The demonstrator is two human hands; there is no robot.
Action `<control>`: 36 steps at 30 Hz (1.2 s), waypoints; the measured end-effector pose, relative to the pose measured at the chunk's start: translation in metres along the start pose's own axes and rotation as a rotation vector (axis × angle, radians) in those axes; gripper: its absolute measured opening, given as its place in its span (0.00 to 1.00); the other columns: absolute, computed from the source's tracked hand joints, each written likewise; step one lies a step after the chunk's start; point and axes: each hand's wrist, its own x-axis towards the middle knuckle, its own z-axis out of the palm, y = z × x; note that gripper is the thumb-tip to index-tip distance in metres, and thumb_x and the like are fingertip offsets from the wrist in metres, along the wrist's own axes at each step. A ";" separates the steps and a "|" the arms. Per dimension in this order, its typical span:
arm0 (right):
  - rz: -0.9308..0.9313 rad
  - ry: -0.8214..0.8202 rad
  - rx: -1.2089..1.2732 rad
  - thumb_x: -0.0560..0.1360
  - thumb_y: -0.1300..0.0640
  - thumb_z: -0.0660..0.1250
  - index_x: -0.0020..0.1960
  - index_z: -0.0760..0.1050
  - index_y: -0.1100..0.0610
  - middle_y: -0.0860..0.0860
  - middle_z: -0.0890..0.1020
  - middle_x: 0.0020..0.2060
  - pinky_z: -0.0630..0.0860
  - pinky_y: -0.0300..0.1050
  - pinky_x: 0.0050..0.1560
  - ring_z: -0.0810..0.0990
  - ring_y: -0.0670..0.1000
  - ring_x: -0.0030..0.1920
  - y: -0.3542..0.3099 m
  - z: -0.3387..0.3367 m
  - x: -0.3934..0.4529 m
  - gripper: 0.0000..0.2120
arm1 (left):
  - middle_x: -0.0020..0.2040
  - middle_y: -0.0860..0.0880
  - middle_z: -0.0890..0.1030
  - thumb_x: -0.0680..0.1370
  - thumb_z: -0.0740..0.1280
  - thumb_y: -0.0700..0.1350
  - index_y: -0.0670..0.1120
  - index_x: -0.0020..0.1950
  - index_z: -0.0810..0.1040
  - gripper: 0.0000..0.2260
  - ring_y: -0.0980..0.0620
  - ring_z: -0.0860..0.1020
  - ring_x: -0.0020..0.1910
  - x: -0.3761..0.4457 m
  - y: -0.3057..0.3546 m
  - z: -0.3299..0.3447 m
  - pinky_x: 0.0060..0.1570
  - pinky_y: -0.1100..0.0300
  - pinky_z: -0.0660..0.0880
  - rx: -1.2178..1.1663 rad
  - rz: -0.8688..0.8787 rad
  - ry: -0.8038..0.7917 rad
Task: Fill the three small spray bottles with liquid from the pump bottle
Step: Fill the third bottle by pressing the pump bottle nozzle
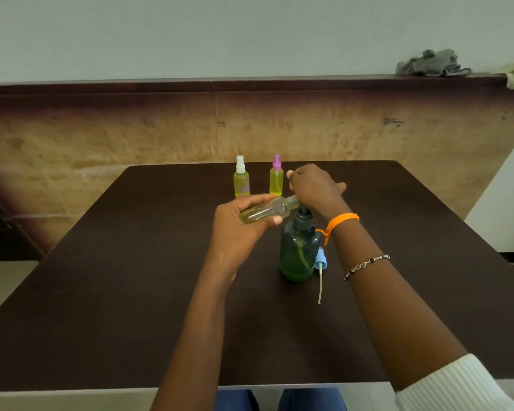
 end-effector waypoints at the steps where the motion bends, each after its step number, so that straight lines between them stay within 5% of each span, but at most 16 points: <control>1: 0.006 0.020 0.040 0.80 0.51 0.53 0.43 0.74 0.56 0.57 0.80 0.50 0.56 0.57 0.63 0.75 0.60 0.55 0.003 0.002 -0.001 0.15 | 0.45 0.56 0.84 0.67 0.75 0.33 0.47 0.53 0.82 0.17 0.64 0.81 0.45 0.000 -0.002 0.000 0.42 0.73 0.73 -0.001 -0.001 0.002; 7: 0.040 0.097 0.103 0.80 0.53 0.53 0.38 0.72 0.56 0.57 0.79 0.48 0.56 0.52 0.55 0.73 0.59 0.50 0.013 0.004 -0.007 0.15 | 0.48 0.53 0.84 0.67 0.75 0.34 0.45 0.54 0.82 0.17 0.64 0.81 0.45 0.000 -0.008 0.002 0.43 0.74 0.73 -0.004 -0.013 0.008; 14: 0.006 0.010 0.000 0.80 0.51 0.53 0.39 0.74 0.55 0.56 0.79 0.47 0.56 0.56 0.63 0.75 0.59 0.54 0.003 -0.001 -0.002 0.16 | 0.44 0.58 0.83 0.68 0.74 0.34 0.47 0.52 0.82 0.16 0.65 0.81 0.45 0.000 -0.001 0.000 0.42 0.73 0.73 -0.011 -0.007 -0.006; 20: 0.066 0.026 0.075 0.81 0.52 0.53 0.57 0.77 0.55 0.57 0.78 0.58 0.53 0.55 0.65 0.72 0.60 0.61 0.010 0.002 -0.009 0.16 | 0.47 0.54 0.84 0.67 0.75 0.34 0.45 0.54 0.82 0.16 0.65 0.81 0.44 -0.001 -0.006 0.002 0.42 0.74 0.73 0.005 -0.034 0.010; 28: -0.033 0.094 -0.143 0.80 0.51 0.52 0.48 0.76 0.57 0.56 0.80 0.49 0.57 0.57 0.63 0.74 0.58 0.48 0.000 -0.004 -0.004 0.16 | 0.46 0.56 0.83 0.68 0.74 0.34 0.46 0.54 0.82 0.16 0.65 0.80 0.45 0.000 0.001 0.002 0.42 0.74 0.73 0.004 -0.018 0.008; 36: 0.040 0.107 0.013 0.81 0.52 0.52 0.48 0.76 0.56 0.55 0.79 0.49 0.58 0.54 0.60 0.73 0.58 0.51 0.012 0.000 -0.009 0.16 | 0.46 0.56 0.83 0.69 0.73 0.33 0.44 0.56 0.82 0.16 0.67 0.80 0.43 -0.001 -0.004 0.006 0.41 0.75 0.72 -0.003 -0.033 0.016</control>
